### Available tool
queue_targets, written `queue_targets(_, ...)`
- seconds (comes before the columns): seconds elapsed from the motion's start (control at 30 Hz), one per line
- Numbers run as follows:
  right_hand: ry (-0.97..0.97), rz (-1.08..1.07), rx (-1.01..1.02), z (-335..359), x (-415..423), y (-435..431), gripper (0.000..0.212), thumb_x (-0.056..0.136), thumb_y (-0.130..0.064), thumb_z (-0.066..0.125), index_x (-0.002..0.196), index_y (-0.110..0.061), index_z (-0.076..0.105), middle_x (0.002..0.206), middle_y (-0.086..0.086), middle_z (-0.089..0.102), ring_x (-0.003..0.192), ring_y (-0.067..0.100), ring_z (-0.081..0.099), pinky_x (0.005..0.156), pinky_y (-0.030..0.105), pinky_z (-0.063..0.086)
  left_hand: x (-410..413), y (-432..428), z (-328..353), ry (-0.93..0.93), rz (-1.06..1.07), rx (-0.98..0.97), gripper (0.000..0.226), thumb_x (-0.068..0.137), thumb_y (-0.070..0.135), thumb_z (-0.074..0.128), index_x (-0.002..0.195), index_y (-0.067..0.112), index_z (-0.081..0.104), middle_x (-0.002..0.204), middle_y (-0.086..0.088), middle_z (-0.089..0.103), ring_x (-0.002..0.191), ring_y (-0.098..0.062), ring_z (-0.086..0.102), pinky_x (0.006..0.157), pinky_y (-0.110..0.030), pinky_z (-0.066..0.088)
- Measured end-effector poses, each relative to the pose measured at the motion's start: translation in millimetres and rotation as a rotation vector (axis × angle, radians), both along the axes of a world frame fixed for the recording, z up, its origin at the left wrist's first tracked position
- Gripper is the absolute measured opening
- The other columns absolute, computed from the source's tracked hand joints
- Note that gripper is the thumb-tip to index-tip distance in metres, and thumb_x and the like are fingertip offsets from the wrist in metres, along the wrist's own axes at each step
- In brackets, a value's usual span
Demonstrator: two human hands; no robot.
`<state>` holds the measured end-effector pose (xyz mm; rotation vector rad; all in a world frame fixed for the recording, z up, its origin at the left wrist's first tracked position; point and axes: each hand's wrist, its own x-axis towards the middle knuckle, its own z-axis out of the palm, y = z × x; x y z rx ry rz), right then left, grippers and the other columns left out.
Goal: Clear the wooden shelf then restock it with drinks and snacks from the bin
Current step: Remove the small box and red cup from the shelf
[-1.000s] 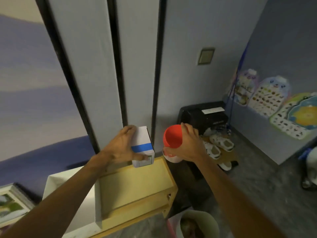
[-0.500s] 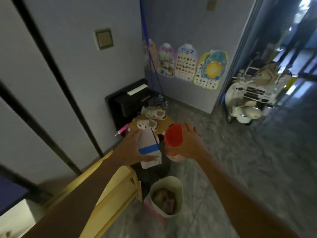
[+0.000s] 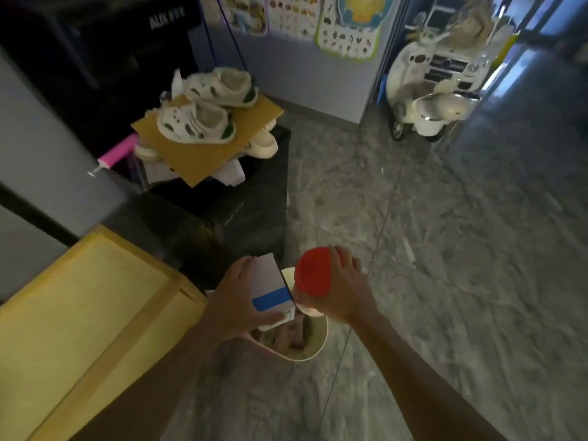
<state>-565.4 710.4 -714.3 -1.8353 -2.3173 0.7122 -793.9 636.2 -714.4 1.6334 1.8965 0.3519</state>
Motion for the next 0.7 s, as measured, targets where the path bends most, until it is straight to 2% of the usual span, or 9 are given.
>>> queue_targets(0.1,0.046,-0.025,-0.017,-78.1,-4.8,-4.3,0.136,0.052,-0.097,0.069,0.159,-0.027,0.023,0.161,0.0,0.032,0.145,0.031,0.038,0.103,0.056,0.053,-3.7,0.8,-91.2,-0.028,-0.007,-0.019,0.138,0.057,0.082,0.083,0.161,0.033,0.007,0.165,0.009,0.019,0.15,-0.017,0.033,0.115,-0.039,0.043)
queue_targets(0.2,0.063,-0.02,-0.032,-138.4,-5.1,-11.0,0.134,0.053,-0.093,0.073,0.159,-0.026,0.025,0.16,0.001,0.033,0.144,0.032,0.038,0.105,0.055,0.052,-6.0,-2.8,-159.0,-0.037,0.008,-0.02,0.14,0.054,0.086,0.081,0.162,0.033,0.009,0.164,0.011,0.02,0.147,-0.016,0.036,0.11,-0.038,0.046)
queue_targets(0.3,0.018,-0.011,-0.039,-177.4,-7.3,-16.3,0.137,0.053,-0.094,0.073,0.161,-0.024,0.023,0.163,0.004,0.032,0.144,0.034,0.038,0.107,0.055,0.05,-8.9,-8.2,-198.5,-0.018,-0.013,0.017,0.14,0.052,0.087,0.08,0.162,0.034,0.013,0.163,0.013,0.025,0.143,-0.014,0.04,0.105,-0.032,0.046)
queue_targets(0.37,-0.013,-0.006,-0.053,-192.7,-9.8,-17.4,0.14,0.054,-0.094,0.071,0.163,-0.023,0.019,0.166,0.006,0.028,0.148,0.035,0.035,0.11,0.056,0.048,-10.9,-7.2,-212.9,-0.001,-0.05,0.04,0.138,0.052,0.086,0.081,0.162,0.034,0.014,0.162,0.014,0.027,0.142,-0.013,0.041,0.106,-0.032,0.046)
queue_targets(0.43,-0.033,0.008,-0.056,-202.8,-12.4,-16.2,0.141,0.056,-0.096,0.068,0.164,-0.021,0.016,0.17,0.008,0.024,0.151,0.037,0.032,0.115,0.058,0.043,-13.5,-5.2,-222.4,0.029,-0.073,0.052,0.139,0.054,0.088,0.078,0.163,0.033,0.012,0.165,0.011,0.024,0.146,-0.016,0.036,0.113,-0.039,0.044)
queue_targets(0.53,-0.072,0.029,-0.054,-209.3,-14.6,-14.5,0.144,0.057,-0.098,0.061,0.166,-0.019,0.012,0.173,0.008,0.02,0.157,0.036,0.025,0.123,0.06,0.031,-17.6,-2.9,-231.4,0.107,-0.116,0.043,0.142,0.059,0.098,0.064,0.167,0.029,0.003,0.175,0.008,0.006,0.161,-0.018,0.011,0.127,-0.047,0.022)
queue_targets(0.6,-0.08,0.052,-0.051,-205.0,-14.4,-13.4,0.144,0.059,-0.099,0.059,0.167,-0.018,0.009,0.175,0.006,0.017,0.16,0.033,0.02,0.125,0.058,0.028,-19.6,-1.9,-228.8,0.116,-0.128,0.038,0.138,0.063,0.099,0.06,0.167,0.029,0.001,0.176,0.01,-0.001,0.162,-0.015,0.0,0.127,-0.044,0.009)
queue_targets(0.7,-0.084,0.058,-0.052,-182.1,-11.0,-10.9,0.138,0.066,-0.098,0.056,0.168,-0.018,0.007,0.176,0.006,0.013,0.162,0.031,0.014,0.128,0.057,0.025,-21.2,-0.6,-206.3,0.134,-0.133,0.066,0.13,0.07,0.098,0.053,0.168,0.029,0.003,0.176,0.01,-0.001,0.162,-0.012,-0.003,0.128,-0.045,0.007)
